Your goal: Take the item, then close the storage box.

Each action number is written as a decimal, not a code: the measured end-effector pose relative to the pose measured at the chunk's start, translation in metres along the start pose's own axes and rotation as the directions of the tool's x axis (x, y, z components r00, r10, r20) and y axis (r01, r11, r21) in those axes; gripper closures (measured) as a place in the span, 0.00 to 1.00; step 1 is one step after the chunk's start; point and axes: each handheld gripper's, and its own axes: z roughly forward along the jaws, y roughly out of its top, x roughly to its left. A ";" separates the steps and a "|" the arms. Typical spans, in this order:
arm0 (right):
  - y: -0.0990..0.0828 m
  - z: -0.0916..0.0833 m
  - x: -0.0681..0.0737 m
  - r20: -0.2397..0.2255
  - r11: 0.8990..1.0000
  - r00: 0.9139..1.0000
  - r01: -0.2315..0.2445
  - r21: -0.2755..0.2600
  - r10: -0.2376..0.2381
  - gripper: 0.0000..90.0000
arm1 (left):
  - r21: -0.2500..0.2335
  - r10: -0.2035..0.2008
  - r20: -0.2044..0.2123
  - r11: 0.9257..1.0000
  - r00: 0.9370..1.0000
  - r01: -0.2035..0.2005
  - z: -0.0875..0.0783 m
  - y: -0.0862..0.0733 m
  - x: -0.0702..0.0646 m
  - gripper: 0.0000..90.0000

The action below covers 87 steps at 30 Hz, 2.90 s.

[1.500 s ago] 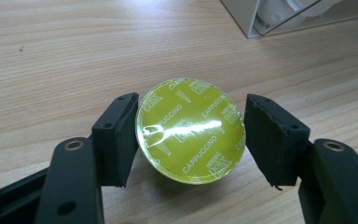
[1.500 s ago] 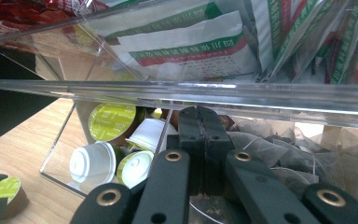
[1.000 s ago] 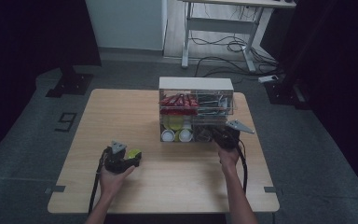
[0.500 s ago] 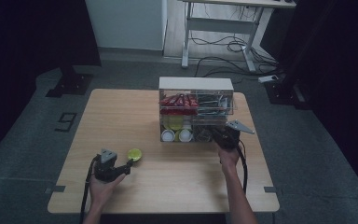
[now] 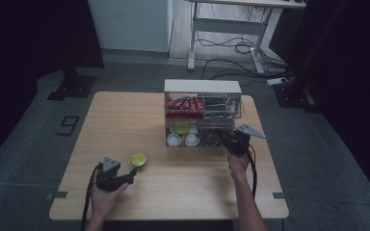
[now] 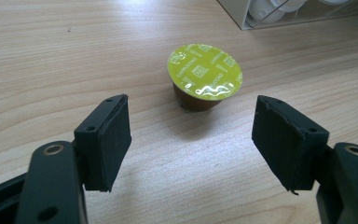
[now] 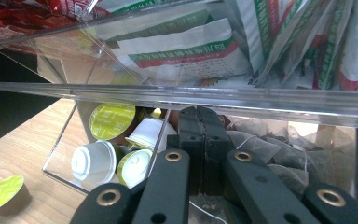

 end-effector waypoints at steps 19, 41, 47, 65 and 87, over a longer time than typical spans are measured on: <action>-0.003 -0.004 0.001 0.011 1.000 1.000 0.015 0.019 -0.015 0.99 | -0.020 0.003 0.015 1.000 1.000 -0.003 -0.006 0.001 -0.004 0.31; -0.015 -0.017 0.000 0.029 0.998 0.999 0.026 0.052 -0.028 0.99 | -0.026 0.003 0.017 1.000 1.000 -0.003 -0.010 0.000 -0.004 0.32; -0.021 -0.021 0.000 0.038 0.997 0.999 0.033 0.070 -0.035 0.99 | -0.035 -0.004 0.020 0.999 1.000 0.005 -0.013 0.000 -0.002 0.31; -0.037 -0.023 -0.003 0.050 0.990 0.997 0.046 0.131 -0.053 0.98 | -0.013 -0.011 0.022 1.000 1.000 0.011 -0.012 -0.003 0.001 0.31; -0.048 -0.015 0.000 0.041 0.977 0.996 0.065 0.201 -0.075 0.97 | 0.032 0.001 0.033 0.999 0.999 -0.002 -0.005 -0.008 -0.001 0.31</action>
